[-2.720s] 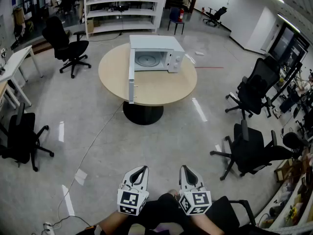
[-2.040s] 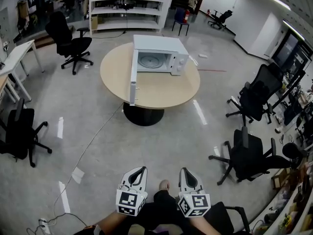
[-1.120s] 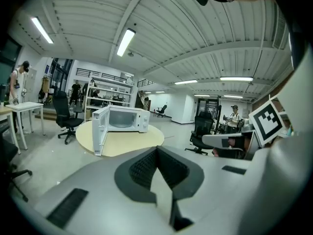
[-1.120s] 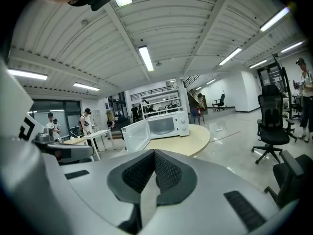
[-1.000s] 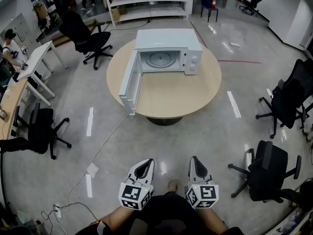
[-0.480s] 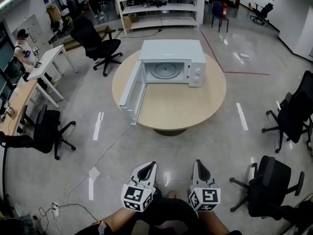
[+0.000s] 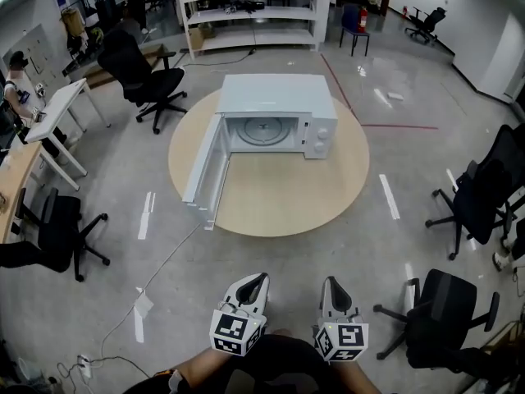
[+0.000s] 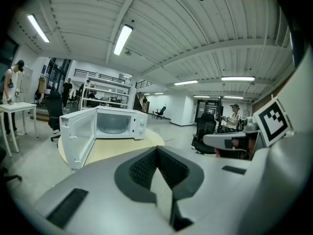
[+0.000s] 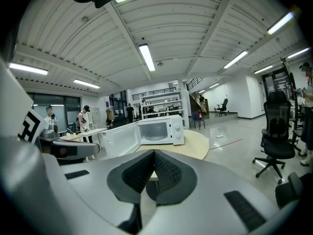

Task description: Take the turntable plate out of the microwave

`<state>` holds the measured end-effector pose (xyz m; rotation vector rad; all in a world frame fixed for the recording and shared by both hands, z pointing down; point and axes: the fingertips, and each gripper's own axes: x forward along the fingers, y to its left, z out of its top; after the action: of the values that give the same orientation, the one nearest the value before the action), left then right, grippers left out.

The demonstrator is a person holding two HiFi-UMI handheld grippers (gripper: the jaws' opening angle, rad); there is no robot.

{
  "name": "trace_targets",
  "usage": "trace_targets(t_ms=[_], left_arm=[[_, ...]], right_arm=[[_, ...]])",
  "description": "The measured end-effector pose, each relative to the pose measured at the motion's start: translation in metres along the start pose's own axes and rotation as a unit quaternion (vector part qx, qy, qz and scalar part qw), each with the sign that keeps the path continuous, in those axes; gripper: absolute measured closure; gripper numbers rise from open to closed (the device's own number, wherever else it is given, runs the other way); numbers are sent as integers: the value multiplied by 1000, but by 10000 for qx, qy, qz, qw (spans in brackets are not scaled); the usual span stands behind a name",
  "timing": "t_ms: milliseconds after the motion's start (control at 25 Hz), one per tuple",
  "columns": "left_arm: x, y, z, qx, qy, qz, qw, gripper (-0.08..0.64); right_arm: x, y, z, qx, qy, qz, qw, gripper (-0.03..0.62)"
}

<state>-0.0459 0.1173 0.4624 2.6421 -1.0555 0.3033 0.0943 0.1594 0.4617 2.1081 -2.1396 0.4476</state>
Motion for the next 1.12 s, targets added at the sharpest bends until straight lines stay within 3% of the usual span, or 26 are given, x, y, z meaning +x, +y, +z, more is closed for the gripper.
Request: trace_targets(t_ms=[480,1120], left_arm=[[77,108,54,-78,-235,-140,9996,514],[114,180,95,20,-453,-374,9983,513]], right_arm=[[128,20,49,-310,90,-197,9993,577],[210,39,87,-419,-31,-435,9982,577]])
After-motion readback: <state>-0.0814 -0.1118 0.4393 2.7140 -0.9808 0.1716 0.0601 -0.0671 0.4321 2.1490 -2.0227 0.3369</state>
